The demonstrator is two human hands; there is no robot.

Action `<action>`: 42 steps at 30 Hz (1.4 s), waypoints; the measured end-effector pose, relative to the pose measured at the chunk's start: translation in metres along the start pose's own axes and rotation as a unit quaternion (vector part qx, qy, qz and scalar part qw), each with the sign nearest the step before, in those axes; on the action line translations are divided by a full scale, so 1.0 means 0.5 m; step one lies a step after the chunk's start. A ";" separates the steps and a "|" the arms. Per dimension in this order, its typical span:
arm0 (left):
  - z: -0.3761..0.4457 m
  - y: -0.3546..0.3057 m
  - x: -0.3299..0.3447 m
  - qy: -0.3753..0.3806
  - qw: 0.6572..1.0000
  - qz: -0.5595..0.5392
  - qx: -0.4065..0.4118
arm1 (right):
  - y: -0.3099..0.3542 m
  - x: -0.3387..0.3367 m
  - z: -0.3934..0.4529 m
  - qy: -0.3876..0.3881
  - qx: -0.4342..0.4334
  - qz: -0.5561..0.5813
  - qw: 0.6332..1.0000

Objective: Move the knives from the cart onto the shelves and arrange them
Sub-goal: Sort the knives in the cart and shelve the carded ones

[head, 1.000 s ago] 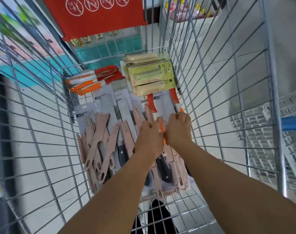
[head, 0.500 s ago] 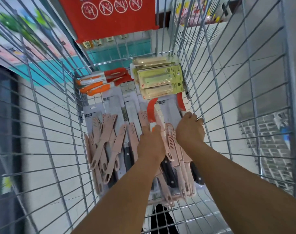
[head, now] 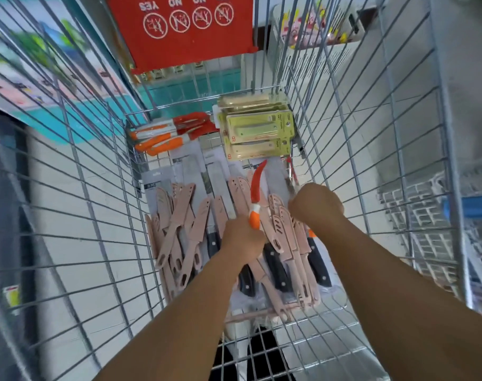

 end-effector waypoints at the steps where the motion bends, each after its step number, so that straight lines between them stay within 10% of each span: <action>1: -0.007 -0.002 -0.006 0.002 1.000 -0.018 0.002 | -0.005 -0.004 -0.014 0.004 0.004 0.026 1.000; 13: -0.072 -0.018 -0.150 -0.047 0.994 -0.037 0.090 | 0.122 0.059 -0.150 0.138 -0.034 0.477 0.867; 27: 0.040 -0.004 -0.327 -0.162 0.965 0.196 0.068 | 0.350 0.041 -0.085 0.124 -0.094 0.525 0.837; 31: 0.110 -0.005 -0.369 -0.183 0.945 0.268 0.051 | 0.399 0.020 -0.031 0.088 -0.223 0.355 0.904; 42: 0.266 0.028 -0.411 -0.199 0.874 0.434 0.089 | 0.463 0.043 0.087 -0.012 -0.368 -0.018 0.930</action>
Point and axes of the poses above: each hand's wrist, its own z-axis towards the middle knuckle, its own x-axis out of the palm, y = z × x, the point moved 3 cm from there along z, towards the middle knuckle, and after that the axes turned 4 degrees about x, right-handed, at the moved point
